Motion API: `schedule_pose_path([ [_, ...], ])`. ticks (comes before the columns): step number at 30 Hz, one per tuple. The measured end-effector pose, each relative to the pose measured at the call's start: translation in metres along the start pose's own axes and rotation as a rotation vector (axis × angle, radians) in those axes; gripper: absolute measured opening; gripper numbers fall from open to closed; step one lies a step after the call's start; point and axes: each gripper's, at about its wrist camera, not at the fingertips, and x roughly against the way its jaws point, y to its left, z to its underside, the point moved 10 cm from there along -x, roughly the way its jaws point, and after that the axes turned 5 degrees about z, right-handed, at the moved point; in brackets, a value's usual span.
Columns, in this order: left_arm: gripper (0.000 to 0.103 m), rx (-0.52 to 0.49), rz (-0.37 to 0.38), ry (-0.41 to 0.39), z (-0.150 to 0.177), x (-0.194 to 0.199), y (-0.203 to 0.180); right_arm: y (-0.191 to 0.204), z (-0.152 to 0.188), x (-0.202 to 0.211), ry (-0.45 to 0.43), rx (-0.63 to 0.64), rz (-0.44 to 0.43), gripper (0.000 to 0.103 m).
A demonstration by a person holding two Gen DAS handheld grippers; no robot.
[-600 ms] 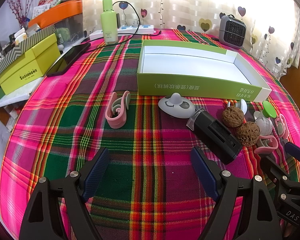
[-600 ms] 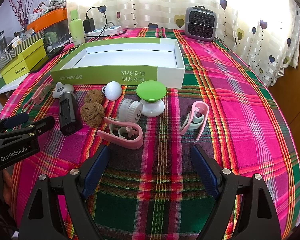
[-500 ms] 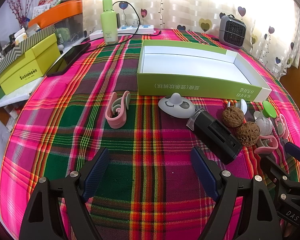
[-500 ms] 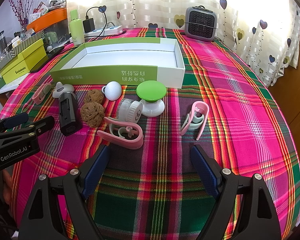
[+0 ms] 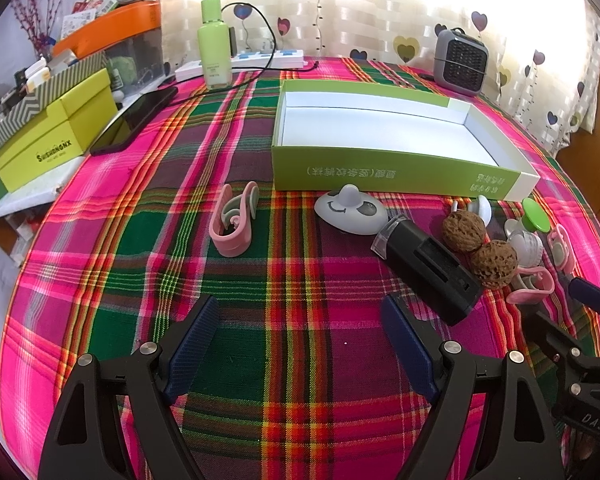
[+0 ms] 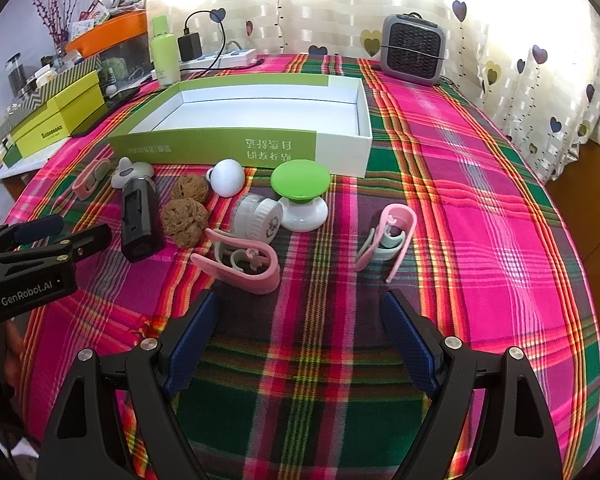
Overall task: Organize objects
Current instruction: 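Grasp a pink plastic clip with each tool, closing both grippers on them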
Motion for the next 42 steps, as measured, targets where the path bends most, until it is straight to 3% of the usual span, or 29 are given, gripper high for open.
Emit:
schedule_pose_path([
  [9, 0.083, -0.022, 0.022, 0.005, 0.001, 0.0, -0.001, -0.004, 0.001, 0.001, 0.01, 0.009, -0.025, 0.083],
  [12, 0.083, -0.035, 0.031, 0.009, 0.003, 0.003, 0.001, -0.021, 0.001, 0.005, 0.002, -0.06, -0.062, 0.083],
  [20, 0.083, -0.015, 0.058, -0.009, 0.002, 0.007, 0.012, -0.069, -0.013, 0.008, -0.039, -0.181, 0.018, 0.083],
  [28, 0.083, 0.03, 0.097, -0.058, -0.011, 0.016, 0.027, -0.072, -0.024, -0.008, -0.02, -0.222, 0.007, 0.072],
  [34, 0.082, 0.078, 0.042, -0.056, -0.021, 0.006, 0.05, -0.074, -0.026, -0.013, -0.006, -0.216, 0.007, 0.066],
  [42, 0.078, 0.119, 0.034, -0.029, -0.03, -0.008, 0.061, -0.067, -0.029, -0.016, 0.004, -0.203, -0.004, 0.059],
])
